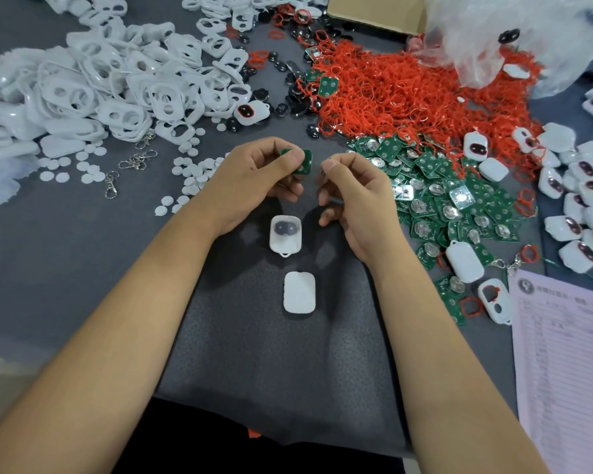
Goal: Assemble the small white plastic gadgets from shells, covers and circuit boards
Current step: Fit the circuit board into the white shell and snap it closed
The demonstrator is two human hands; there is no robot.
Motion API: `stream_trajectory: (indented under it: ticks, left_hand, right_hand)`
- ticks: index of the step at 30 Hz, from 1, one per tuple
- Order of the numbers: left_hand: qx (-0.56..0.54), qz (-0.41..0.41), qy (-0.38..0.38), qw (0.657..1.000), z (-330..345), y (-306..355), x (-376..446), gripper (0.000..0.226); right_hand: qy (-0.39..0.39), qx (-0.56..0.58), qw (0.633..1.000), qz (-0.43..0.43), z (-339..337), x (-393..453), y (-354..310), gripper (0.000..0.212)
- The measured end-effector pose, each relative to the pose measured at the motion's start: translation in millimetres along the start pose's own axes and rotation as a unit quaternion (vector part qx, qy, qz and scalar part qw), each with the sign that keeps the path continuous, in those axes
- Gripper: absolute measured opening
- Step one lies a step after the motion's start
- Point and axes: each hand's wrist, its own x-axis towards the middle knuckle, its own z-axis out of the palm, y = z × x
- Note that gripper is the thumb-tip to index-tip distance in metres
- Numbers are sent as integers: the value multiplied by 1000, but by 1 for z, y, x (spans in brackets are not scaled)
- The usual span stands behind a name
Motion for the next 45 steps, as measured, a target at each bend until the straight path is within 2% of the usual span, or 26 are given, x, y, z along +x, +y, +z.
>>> stream_trajectory:
  ticks: [5,10,13,19,29,34,38,42,45]
  left_hand:
    - [-40,4,21,999,1,0,1,17]
    - [-68,46,201,976,-5,1,4,12]
    - [-91,39,256,962,-8,2,6,14]
    - [-54,49,245,967,-2,2,5,13]
    - [-24,60,230,971,-1,2,2,12]
    - [-27,57,219,974,0,3,1,9]
    - [-26,53,210,976,-1,3,2,11]
    - [-6,61,192,979,-2,0,3,13]
    - [1,68,187,980,-3,-1,3,16]
  right_hand:
    - [7,-3,1000,-8,0,1,1,9]
    - [12,-26,999,-30,0,0,2,7]
    - [12,-43,998,-37,-1,0,3,5]
    - [38,-24,999,-5,0,2,3,7]
    - [43,-36,998,-9,2,2,4,7]
    - [-14,-108,994,-27,1,1,4,10]
    - [-48,-148,987,-29,-2,2,3,23]
    - [-7,-121,992,-24,1,1,5,28]
    - [40,-88,995,-21,4,2,6,46]
